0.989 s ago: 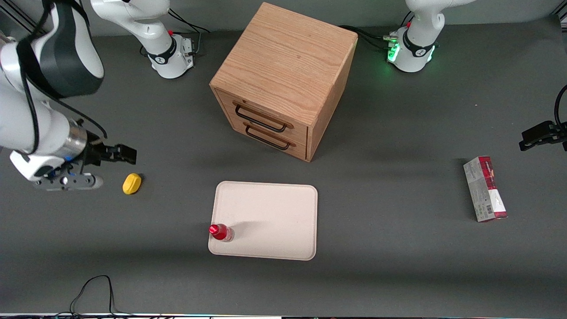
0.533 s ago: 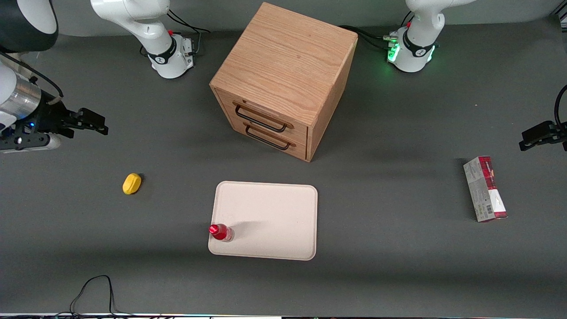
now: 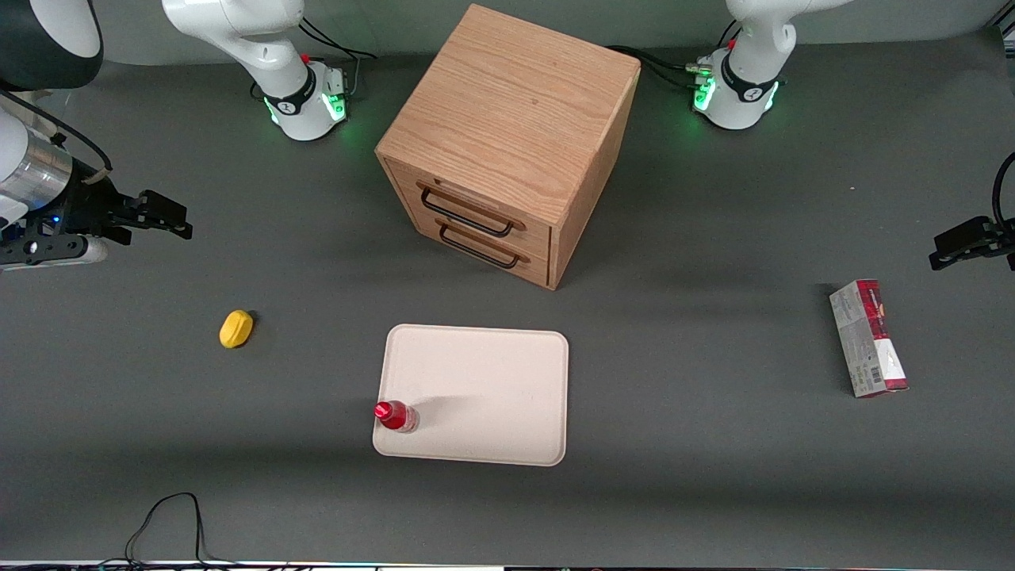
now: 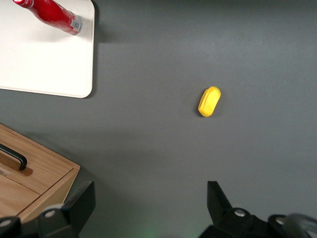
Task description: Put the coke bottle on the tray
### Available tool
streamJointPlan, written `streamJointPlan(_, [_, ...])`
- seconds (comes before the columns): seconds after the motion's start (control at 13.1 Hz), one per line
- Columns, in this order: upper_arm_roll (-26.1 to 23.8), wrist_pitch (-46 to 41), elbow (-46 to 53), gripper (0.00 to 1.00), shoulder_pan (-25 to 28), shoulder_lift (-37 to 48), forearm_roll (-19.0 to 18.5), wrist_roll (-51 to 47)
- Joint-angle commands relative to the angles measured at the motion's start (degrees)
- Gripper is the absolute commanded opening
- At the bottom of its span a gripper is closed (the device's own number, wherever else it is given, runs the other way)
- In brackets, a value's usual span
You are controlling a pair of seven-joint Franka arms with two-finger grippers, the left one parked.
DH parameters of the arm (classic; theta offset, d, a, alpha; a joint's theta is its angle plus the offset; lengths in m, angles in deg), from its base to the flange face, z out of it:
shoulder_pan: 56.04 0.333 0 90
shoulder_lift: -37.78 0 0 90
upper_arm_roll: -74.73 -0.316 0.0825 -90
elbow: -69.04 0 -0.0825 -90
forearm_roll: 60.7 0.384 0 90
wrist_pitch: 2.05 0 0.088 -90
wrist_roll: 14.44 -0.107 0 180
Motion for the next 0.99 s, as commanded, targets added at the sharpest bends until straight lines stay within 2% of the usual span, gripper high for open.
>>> streamJointPlan(0.0, [0.3, 0.4, 2.3, 1.00, 0.1, -1.7, 1.3, 1.7])
streamJointPlan(0.3, [0.2, 0.2, 6.6, 1.00, -0.2, -5.3, 1.2, 2.0])
streamJointPlan(0.53, [0.7, -3.0, 6.6, 1.00, -0.3, -5.2, 0.7, 7.8])
streamJointPlan(0.91, [1.0, -3.3, 6.7, 1.00, -0.2, -5.0, 0.7, 5.1])
